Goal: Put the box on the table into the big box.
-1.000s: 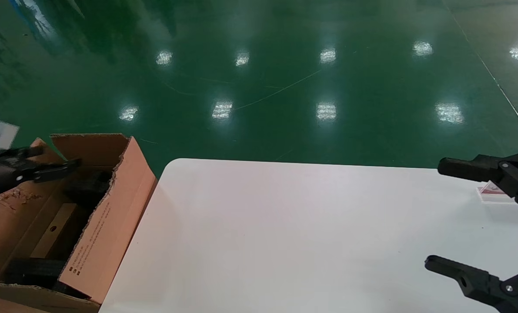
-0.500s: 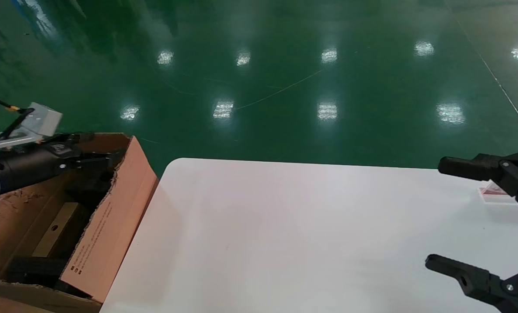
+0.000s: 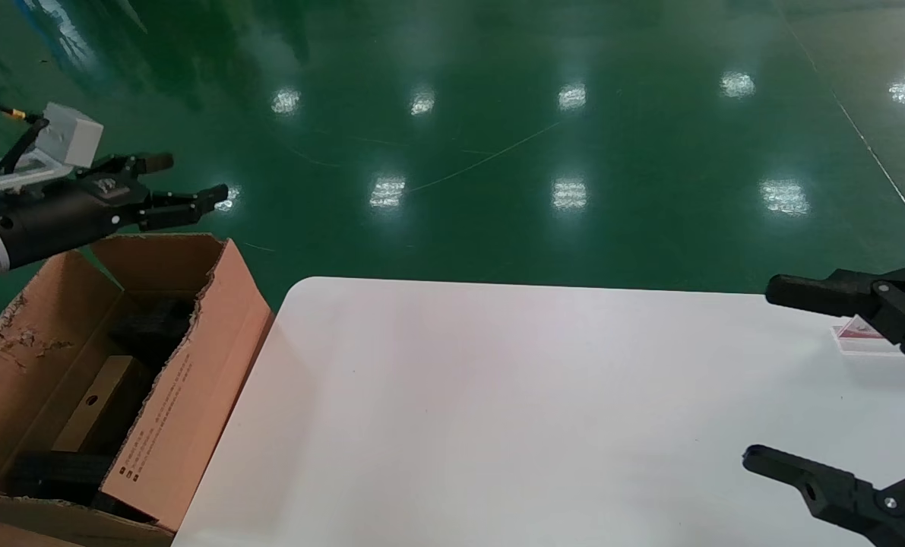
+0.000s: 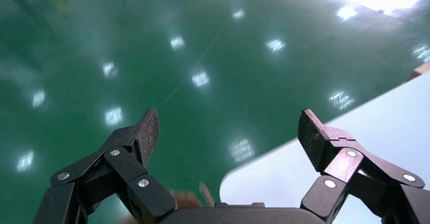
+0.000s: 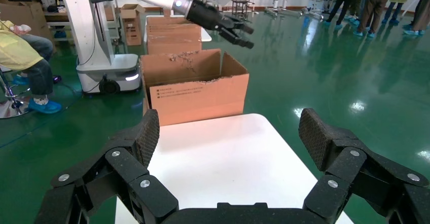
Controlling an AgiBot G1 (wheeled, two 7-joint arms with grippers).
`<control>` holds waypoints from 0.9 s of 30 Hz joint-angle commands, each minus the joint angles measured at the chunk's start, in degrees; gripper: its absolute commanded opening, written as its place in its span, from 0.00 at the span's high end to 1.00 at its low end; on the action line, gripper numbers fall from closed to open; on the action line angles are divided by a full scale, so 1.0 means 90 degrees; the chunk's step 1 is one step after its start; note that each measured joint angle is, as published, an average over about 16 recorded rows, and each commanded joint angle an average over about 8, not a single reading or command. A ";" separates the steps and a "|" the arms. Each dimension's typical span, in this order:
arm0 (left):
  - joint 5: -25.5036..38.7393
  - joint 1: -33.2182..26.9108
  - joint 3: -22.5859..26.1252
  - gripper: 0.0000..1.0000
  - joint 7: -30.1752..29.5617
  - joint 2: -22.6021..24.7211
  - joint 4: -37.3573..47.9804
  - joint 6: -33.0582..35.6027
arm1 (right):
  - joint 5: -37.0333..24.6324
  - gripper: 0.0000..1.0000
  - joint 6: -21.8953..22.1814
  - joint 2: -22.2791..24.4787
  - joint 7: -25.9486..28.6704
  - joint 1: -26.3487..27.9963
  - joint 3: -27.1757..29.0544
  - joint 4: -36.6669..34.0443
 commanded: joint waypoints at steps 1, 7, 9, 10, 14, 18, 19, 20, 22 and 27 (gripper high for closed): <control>-0.0164 0.0228 -0.0042 0.00 -0.0196 0.0005 -0.0445 0.0069 | 0.0000 0.00 0.0000 0.0000 0.0000 0.0000 0.0000 0.0000; -0.0661 0.0914 -0.0169 0.00 -0.0786 0.0018 -0.1790 0.0279 | 0.0000 0.00 0.0000 0.0000 0.0000 0.0000 0.0000 0.0000; -0.0825 0.1141 -0.0211 0.00 -0.0981 0.0023 -0.2234 0.0348 | 0.0000 0.00 0.0000 0.0000 0.0000 0.0000 0.0000 0.0000; -0.0909 0.1257 -0.0233 0.00 -0.1080 0.0025 -0.2460 0.0384 | 0.0000 0.00 0.0000 0.0000 0.0000 0.0000 0.0000 0.0000; -0.1238 0.1713 -0.0317 0.00 -0.1472 0.0034 -0.3352 0.0523 | 0.0000 0.00 0.0000 0.0000 0.0000 0.0000 0.0000 0.0000; -0.1566 0.2166 -0.0401 0.00 -0.1861 0.0044 -0.4239 0.0661 | 0.0000 0.00 0.0000 0.0000 0.0000 0.0000 -0.0001 0.0000; -0.1649 0.2281 -0.0423 0.00 -0.1960 0.0046 -0.4464 0.0696 | 0.0000 0.00 0.0000 0.0000 0.0000 0.0000 -0.0001 0.0000; -0.1733 0.2397 -0.0444 0.00 -0.2060 0.0048 -0.4691 0.0731 | 0.0000 0.00 0.0000 0.0000 0.0000 0.0000 -0.0001 0.0000; -0.1896 0.2623 -0.0486 0.00 -0.2254 0.0053 -0.5133 0.0800 | 0.0000 0.00 0.0000 0.0000 0.0000 0.0000 -0.0001 0.0000; -0.2307 0.3191 -0.0591 0.00 -0.2742 0.0064 -0.6245 0.0974 | 0.0000 0.00 0.0000 0.0000 0.0000 0.0000 -0.0001 0.0000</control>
